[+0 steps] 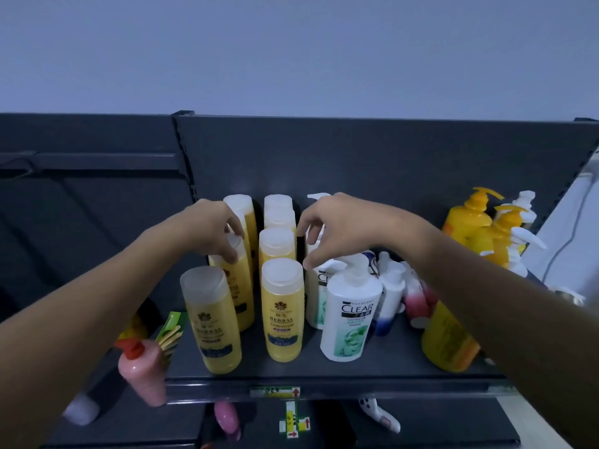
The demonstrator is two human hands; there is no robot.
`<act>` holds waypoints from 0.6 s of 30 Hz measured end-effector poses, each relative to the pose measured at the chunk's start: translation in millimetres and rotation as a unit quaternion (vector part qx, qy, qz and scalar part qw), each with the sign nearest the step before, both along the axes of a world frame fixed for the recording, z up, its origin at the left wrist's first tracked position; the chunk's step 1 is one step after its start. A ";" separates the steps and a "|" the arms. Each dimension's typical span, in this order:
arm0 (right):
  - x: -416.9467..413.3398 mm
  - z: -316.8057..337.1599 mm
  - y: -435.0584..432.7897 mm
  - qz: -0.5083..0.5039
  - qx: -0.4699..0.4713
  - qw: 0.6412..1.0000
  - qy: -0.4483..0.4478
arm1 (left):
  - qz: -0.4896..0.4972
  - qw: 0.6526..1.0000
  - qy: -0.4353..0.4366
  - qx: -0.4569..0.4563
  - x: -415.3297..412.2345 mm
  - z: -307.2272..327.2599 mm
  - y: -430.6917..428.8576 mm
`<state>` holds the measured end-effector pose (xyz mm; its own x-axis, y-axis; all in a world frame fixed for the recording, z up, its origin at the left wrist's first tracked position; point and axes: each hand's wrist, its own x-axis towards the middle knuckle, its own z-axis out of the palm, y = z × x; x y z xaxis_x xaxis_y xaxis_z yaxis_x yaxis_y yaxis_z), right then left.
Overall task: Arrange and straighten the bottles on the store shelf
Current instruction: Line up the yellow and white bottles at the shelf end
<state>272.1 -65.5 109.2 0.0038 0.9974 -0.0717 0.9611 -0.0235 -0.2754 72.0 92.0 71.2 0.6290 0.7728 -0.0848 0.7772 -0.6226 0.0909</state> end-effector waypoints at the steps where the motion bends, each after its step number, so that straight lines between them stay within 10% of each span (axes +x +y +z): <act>1: 3.8 2.2 -3.7 -0.006 0.008 1.000 -0.001 | 0.002 1.000 -0.004 0.004 0.7 -0.3 1.3; 11: 75.1 18.2 -54.5 -0.078 0.014 0.997 -0.001 | 0.000 0.988 0.020 0.155 25.3 14.1 -21.3; 15: 105.5 3.7 -65.0 -0.095 0.001 0.995 -0.028 | -0.114 0.975 -0.186 0.049 64.9 29.5 -71.2; 18: 117.0 -19.1 -64.7 -0.090 -0.024 0.994 -0.052 | -0.209 0.970 -0.120 0.008 97.5 26.5 -109.4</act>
